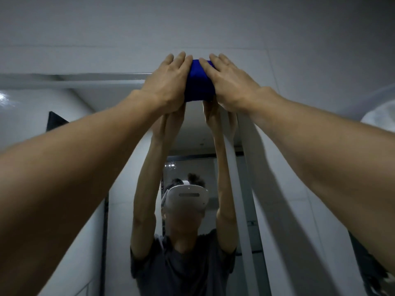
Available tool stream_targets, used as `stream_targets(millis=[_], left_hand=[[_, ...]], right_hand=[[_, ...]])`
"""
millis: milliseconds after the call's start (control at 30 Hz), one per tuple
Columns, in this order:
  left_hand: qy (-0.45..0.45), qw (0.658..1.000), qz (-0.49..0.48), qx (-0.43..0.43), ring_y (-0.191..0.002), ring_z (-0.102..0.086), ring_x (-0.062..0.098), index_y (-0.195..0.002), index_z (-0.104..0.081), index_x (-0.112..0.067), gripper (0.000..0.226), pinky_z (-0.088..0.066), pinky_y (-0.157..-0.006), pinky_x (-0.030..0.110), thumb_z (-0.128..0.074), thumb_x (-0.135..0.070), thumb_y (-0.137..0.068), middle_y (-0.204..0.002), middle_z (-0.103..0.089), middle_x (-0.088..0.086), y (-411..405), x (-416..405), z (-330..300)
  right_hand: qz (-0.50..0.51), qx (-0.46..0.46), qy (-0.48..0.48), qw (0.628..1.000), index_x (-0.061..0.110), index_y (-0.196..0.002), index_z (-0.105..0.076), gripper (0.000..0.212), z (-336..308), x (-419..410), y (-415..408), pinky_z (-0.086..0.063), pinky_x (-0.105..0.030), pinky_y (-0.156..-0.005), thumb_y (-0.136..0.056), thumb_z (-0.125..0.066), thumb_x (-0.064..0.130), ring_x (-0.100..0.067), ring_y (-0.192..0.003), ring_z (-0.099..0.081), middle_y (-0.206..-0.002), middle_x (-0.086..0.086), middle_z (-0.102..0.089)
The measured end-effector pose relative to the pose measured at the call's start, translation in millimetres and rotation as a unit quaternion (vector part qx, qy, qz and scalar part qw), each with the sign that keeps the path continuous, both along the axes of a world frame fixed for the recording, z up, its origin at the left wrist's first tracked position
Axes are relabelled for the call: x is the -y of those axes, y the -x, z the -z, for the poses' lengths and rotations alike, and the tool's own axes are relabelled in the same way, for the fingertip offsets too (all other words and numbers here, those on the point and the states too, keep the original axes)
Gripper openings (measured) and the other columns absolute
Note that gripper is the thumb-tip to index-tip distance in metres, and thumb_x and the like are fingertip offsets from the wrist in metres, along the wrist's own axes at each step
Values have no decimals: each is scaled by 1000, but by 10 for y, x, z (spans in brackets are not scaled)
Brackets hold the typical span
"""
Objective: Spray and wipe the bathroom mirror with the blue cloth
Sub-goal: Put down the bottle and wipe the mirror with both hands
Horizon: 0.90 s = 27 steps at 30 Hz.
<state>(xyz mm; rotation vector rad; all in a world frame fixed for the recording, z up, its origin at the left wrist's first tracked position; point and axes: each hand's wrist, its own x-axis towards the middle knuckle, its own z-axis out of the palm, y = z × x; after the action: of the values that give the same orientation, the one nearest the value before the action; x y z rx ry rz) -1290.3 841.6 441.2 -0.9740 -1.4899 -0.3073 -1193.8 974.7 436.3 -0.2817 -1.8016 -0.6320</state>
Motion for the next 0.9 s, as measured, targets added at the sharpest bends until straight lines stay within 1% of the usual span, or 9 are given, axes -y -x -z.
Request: stream_targets(millis=[100, 200, 300, 367, 467, 567, 667, 800, 900], left_hand=[[-2, 1000, 8, 5, -147, -21, 37, -155, -17, -6, 79, -22, -118, 43, -63, -8, -91, -162, -21, 16, -39, -8, -14], [9, 1000, 24, -4, -145, -24, 37, -155, -18, -7, 74, -25, -116, 45, -58, -17, -94, -160, -24, 16, -10, 6, 56], [21, 999, 20, -25, -145, -22, 39, -158, -13, -16, 73, -27, -114, 50, -53, -25, -97, -162, -19, 17, 67, 34, 154], [29, 999, 10, -16, -148, -14, 40, -159, -9, -22, 73, -22, -117, 51, -53, -27, -100, -164, -12, 17, 95, 13, 249], [31, 999, 17, 1, -151, -5, 39, -159, -8, -23, 71, -15, -120, 49, -50, -26, -101, -165, -7, 15, 111, -31, 444], [33, 999, 42, 3, -151, -3, 38, -159, -9, -21, 66, -9, -122, 48, -41, -36, -103, -166, -7, 15, 146, -41, 710], [35, 997, 73, 9, -152, -2, 34, -159, -11, -19, 62, -3, -123, 42, -29, -43, -105, -166, -8, 13, 134, -47, 1026], [30, 997, 65, -34, -151, -10, 36, -157, -17, -15, 57, -11, -124, 45, -23, -38, -106, -164, -16, 16, 199, -71, 1401], [15, 998, 39, -57, -148, -20, 40, -156, -23, -13, 56, -22, -121, 51, -30, -38, -106, -161, -24, 19, 259, -113, 1697]], right_hand=[[-3, -2, 9, 1000, 18, -156, -5, 78, -22, 13, 16, -12, -44, -119, -96, -55, 14, -31, -149, -4, -162, -12, -8], [-11, -18, -2, 1000, 17, -156, -10, 76, 50, -11, 40, -17, -44, -118, -96, -57, 18, -32, -148, -9, -160, -13, -15], [-23, -31, -13, 999, 17, -156, -11, 74, 186, -41, 77, -17, -44, -118, -97, -56, 19, -33, -149, -7, -161, -13, -14], [-30, -32, -10, 999, 18, -156, -12, 72, 292, -60, 78, -15, -45, -119, -98, -54, 19, -33, -149, -5, -161, -12, -12], [-37, -35, -15, 999, 19, -155, -13, 71, 481, -75, 42, -16, -44, -119, -98, -54, 17, -32, -149, -5, -161, -12, -13], [-42, -23, -25, 999, 16, -155, -16, 69, 729, -101, -15, -18, -43, -118, -97, -52, 13, -32, -148, -8, -159, -14, -17], [-53, -16, -22, 998, 14, -155, -18, 68, 1015, -151, -38, -23, -47, -117, -96, -51, 9, -34, -148, -11, -158, -16, -20], [-62, -21, -8, 998, 14, -154, -21, 67, 1411, -169, -28, -25, -48, -118, -95, -50, 5, -36, -147, -14, -157, -18, -22], [-60, -16, 0, 998, 14, -155, -21, 69, 1720, -152, -40, -23, -48, -118, -94, -51, 3, -37, -147, -13, -158, -18, -21]])
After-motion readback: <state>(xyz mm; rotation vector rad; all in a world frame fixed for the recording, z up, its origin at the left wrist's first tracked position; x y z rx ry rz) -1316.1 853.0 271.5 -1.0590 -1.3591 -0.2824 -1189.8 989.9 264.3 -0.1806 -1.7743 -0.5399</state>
